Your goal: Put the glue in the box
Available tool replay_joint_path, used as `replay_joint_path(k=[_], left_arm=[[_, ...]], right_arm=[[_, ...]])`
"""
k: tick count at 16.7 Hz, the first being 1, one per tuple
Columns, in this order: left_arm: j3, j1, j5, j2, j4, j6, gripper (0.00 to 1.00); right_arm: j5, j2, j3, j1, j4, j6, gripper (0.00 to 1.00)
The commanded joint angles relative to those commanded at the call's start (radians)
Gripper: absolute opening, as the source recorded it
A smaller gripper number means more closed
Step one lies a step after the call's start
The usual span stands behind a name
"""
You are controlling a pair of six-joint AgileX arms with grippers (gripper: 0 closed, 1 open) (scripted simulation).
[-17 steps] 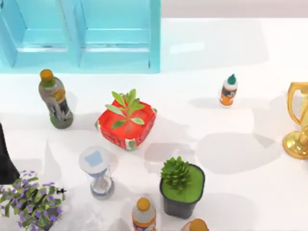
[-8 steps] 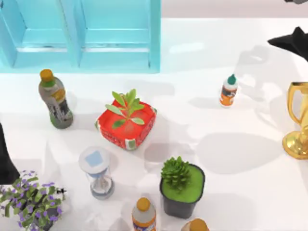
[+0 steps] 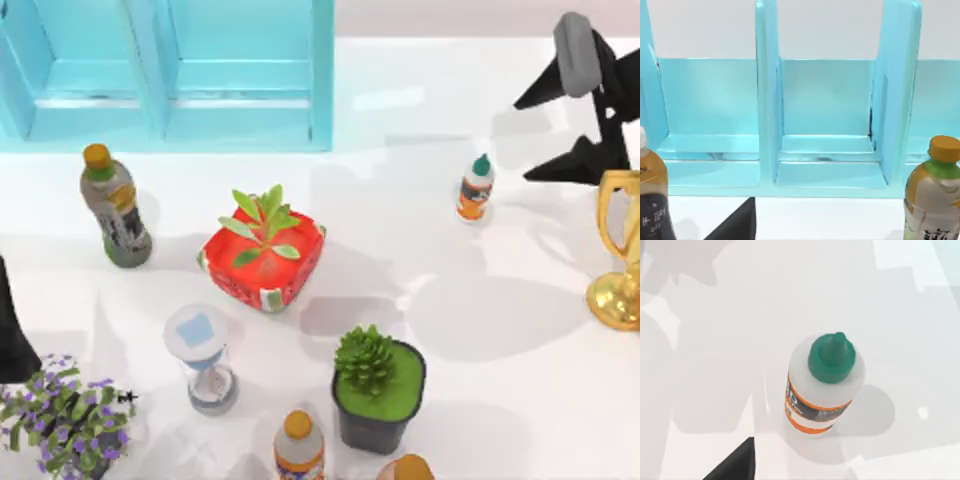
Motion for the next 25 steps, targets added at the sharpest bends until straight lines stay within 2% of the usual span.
replay_joint_path(k=[4, 10, 20, 25], left_arm=[[0.000, 0.000, 0.000, 0.000, 0.000, 0.000, 1.00], [0.000, 0.000, 0.000, 0.000, 0.000, 0.000, 1.00], [0.000, 0.000, 0.000, 0.000, 0.000, 0.000, 1.00], [0.000, 0.000, 0.000, 0.000, 0.000, 0.000, 1.00]], right_arm=[[-0.054, 0.067, 0.025, -0.030, -0.118, -0.125, 1.00], [-0.055, 0.069, 0.024, -0.026, -0.120, -0.128, 1.00], [-0.049, 0.136, -0.098, 0.110, 0.227, 0.083, 1.00], [-0.045, 0.129, -0.146, 0.131, 0.294, 0.119, 1.00]])
